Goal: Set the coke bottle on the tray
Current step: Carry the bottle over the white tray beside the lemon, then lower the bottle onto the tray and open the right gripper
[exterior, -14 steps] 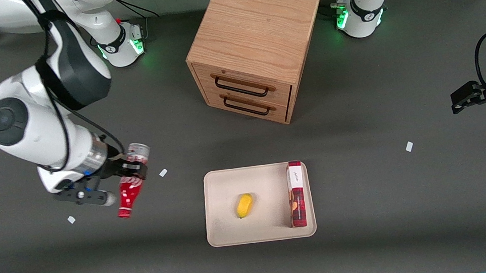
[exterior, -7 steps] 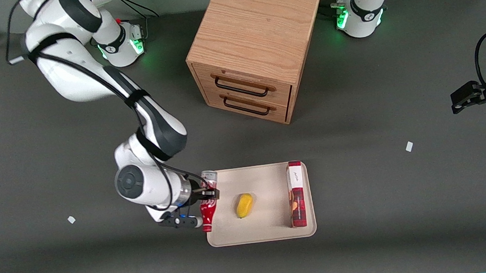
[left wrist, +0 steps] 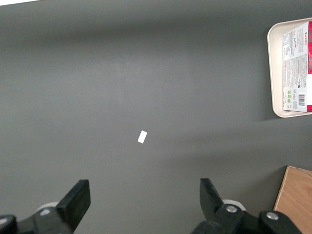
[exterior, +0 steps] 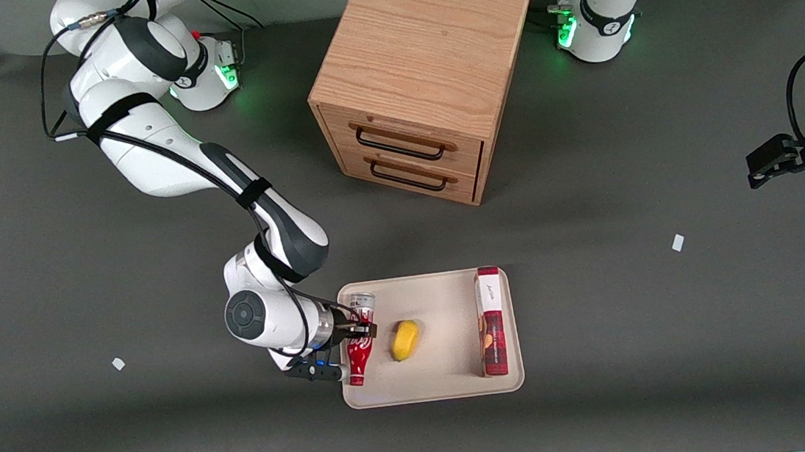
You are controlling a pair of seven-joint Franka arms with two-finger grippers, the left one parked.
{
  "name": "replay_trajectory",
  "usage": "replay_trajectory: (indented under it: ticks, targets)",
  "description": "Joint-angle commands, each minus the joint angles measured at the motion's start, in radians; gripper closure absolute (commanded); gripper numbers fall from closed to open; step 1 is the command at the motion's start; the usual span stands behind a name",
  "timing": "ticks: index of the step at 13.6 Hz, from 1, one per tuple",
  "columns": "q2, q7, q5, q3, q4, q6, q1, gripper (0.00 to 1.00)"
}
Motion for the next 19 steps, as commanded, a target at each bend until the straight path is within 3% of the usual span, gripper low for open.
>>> replay_trajectory:
  ticks: [1,2,4,15,19]
  targets:
    - [0.020,0.028,-0.004,0.000,0.041,0.002,0.006,0.53]
    - [0.022,0.025,-0.014,-0.003,0.039,0.002,0.008,0.01]
    - [0.025,0.029,-0.089,-0.001,0.010,0.039,0.008,0.00]
    - [-0.009,0.029,-0.099,-0.003,-0.004,0.045,0.003,0.00]
    - [-0.200,0.029,-0.096,0.002,-0.004,-0.163,-0.015,0.00]
